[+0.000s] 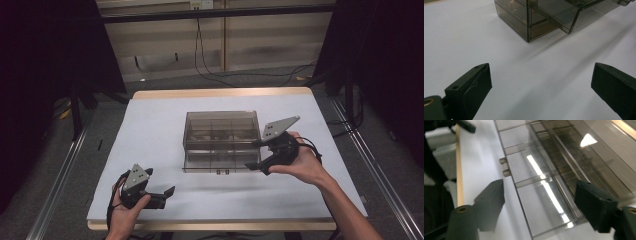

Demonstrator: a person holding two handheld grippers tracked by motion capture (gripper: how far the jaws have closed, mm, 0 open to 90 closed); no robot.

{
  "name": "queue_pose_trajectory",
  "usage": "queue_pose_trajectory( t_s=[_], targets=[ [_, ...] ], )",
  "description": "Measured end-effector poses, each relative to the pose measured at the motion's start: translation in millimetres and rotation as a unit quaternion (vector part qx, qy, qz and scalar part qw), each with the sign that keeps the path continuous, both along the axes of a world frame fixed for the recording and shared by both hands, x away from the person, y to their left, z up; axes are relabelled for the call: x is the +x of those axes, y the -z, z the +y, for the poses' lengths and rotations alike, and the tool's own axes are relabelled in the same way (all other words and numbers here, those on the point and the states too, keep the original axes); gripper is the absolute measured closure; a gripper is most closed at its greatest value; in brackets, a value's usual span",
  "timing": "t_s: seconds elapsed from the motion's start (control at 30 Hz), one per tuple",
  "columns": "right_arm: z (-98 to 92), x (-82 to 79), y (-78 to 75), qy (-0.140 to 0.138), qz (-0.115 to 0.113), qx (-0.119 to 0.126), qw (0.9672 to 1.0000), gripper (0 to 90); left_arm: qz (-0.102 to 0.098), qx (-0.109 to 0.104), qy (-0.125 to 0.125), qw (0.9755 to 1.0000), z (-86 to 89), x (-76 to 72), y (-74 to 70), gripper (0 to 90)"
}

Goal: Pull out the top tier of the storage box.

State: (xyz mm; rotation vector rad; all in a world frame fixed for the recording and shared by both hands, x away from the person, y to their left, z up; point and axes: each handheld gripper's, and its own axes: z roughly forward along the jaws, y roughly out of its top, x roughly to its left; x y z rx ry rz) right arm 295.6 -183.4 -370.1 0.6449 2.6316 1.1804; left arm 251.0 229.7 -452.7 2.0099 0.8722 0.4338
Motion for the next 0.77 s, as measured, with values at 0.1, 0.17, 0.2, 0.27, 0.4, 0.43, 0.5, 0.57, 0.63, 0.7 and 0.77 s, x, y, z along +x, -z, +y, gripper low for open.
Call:
queue_pose_trajectory(
  t_s=[0.1,0.17,0.2,0.27,0.4,0.43,0.5,0.57,0.63,0.7,0.77],
  targets=[
    [-9.8,-6.9,5.0,0.044,-0.009,0.010,0.9989,21.7,0.000,-0.003,-0.002,1.0000,0.0,0.0,-0.3,3.0],
    [-17.8,-12.1,9.6,0.065,-0.010,0.025,0.9976,21.1,0.000,-0.004,-0.002,1.0000,0.4,-0.5,-0.7,3.0],
    [-21.4,-14.9,11.8,0.075,-0.009,0.033,0.9966,20.3,0.001,-0.004,-0.002,1.0000,0.6,-0.7,-0.8,3.0],
    [-28.5,-20.0,16.6,0.094,-0.017,0.053,0.9940,20.5,0.001,-0.005,-0.006,1.0000,1.2,-0.6,-1.1,3.0],
    [-40.5,-31.2,30.7,0.130,-0.008,0.082,0.9881,19.1,0.014,-0.016,-0.016,0.9996,1.1,1.7,-0.2,3.2],
    [-42.1,-33.3,34.7,0.132,0.000,0.087,0.9875,20.1,0.015,-0.017,-0.016,0.9996,1.0,1.7,-0.3,3.2],
    [-45.2,-41.9,42.7,0.151,-0.010,0.092,0.9843,21.5,0.014,-0.018,-0.014,0.9997,1.0,1.2,-0.8,3.0],
    [-47.4,-49.2,48.7,0.163,-0.018,0.102,0.9812,21.5,0.014,-0.021,-0.016,0.9996,1.3,1.2,-0.5,2.8],
    [-49.1,-56.3,55.7,0.172,-0.016,0.107,0.9792,22.7,0.012,-0.019,-0.019,0.9996,2.4,0.6,-1.0,2.9],
    [-49.1,-62.8,62.2,0.177,-0.022,0.098,0.9789,25.5,0.011,-0.018,-0.024,0.9995,2.6,-0.5,-1.3,3.2],
    [-47.7,-66.9,64.8,0.174,-0.022,0.090,0.9803,31.0,0.014,-0.022,-0.022,0.9994,3.7,-0.3,-1.5,3.3]
  ],
)
